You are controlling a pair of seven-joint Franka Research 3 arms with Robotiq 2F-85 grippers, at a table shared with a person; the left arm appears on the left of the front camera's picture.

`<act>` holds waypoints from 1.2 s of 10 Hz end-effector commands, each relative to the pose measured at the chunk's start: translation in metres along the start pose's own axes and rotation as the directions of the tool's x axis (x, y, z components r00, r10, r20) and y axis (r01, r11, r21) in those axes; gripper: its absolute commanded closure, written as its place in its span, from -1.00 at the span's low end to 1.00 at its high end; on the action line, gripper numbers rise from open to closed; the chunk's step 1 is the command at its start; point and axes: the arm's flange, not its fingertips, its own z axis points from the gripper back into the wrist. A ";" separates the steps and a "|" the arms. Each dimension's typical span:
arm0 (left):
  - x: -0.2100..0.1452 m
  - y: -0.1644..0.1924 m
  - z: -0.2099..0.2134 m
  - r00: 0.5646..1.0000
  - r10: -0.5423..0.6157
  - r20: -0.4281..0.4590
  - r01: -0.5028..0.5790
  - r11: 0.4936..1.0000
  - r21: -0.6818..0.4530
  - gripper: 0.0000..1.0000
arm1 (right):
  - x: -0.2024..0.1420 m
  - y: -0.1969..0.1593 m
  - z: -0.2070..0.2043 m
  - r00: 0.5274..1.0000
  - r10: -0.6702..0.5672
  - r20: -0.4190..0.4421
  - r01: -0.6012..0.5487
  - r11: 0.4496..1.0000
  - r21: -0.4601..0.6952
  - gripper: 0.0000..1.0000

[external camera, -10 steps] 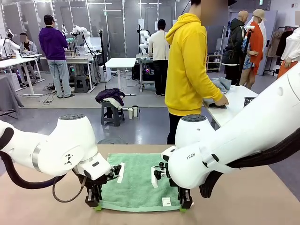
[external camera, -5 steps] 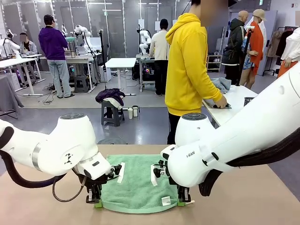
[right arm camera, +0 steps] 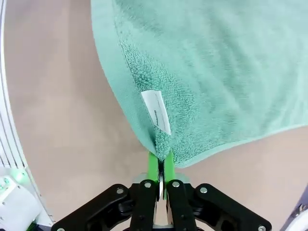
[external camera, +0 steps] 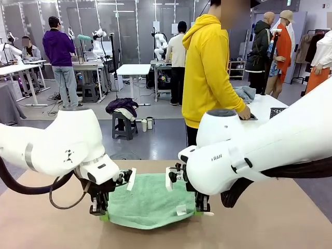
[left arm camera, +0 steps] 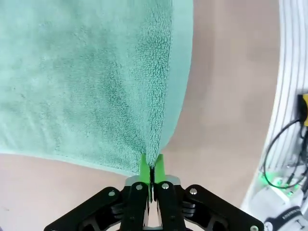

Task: Fold the towels and place them in the basket.
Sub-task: When a person lays out a Towel with hook on the table, fold it in half twice.

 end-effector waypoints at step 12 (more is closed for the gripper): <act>0.014 0.050 0.052 1.000 0.011 0.010 -0.010 0.999 -0.048 0.92 | 0.030 -0.019 0.054 0.998 -0.052 -0.031 0.052 0.999 0.002 0.89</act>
